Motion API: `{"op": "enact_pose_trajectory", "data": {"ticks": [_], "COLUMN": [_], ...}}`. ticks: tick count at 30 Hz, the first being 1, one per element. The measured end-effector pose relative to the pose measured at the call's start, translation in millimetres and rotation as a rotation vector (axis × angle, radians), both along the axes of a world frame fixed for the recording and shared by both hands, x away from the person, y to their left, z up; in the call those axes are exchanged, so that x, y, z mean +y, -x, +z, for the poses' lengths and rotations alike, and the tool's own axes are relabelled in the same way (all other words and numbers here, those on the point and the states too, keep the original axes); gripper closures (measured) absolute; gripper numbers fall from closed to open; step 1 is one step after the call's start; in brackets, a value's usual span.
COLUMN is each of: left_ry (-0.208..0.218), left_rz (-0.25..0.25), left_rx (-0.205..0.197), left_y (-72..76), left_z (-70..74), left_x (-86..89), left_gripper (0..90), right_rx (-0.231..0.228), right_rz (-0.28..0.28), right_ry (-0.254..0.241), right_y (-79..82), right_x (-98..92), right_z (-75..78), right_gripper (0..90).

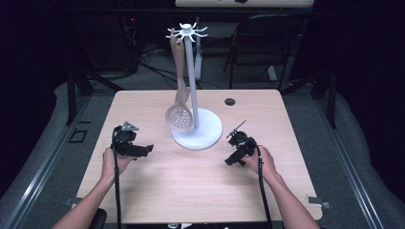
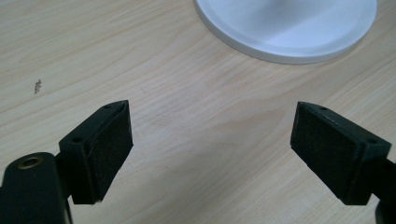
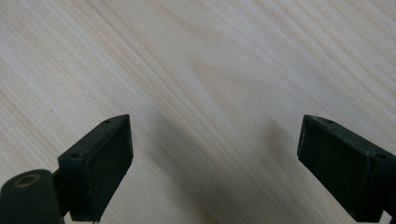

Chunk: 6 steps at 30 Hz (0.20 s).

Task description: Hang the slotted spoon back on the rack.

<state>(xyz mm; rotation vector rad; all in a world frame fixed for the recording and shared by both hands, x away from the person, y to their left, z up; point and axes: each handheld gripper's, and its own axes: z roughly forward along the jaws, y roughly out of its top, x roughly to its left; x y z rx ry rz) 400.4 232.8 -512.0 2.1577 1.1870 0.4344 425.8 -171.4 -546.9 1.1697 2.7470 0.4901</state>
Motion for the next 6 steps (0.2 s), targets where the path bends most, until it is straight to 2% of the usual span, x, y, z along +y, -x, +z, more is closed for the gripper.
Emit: {"op": "enact_pose_trajectory", "data": {"ticks": [6], "left_ry": [0.000], "left_rz": [0.012], "left_rx": [0.014], "left_y": [-2.2], "left_z": [-3.4], "left_x": [3.3], "left_gripper": [9.8], "right_rx": [-0.001], "right_rz": [0.001], "right_ry": [-0.008], "right_y": [-0.1], "right_x": [1.1], "right_z": [-1.2], "right_gripper": [10.0]}}
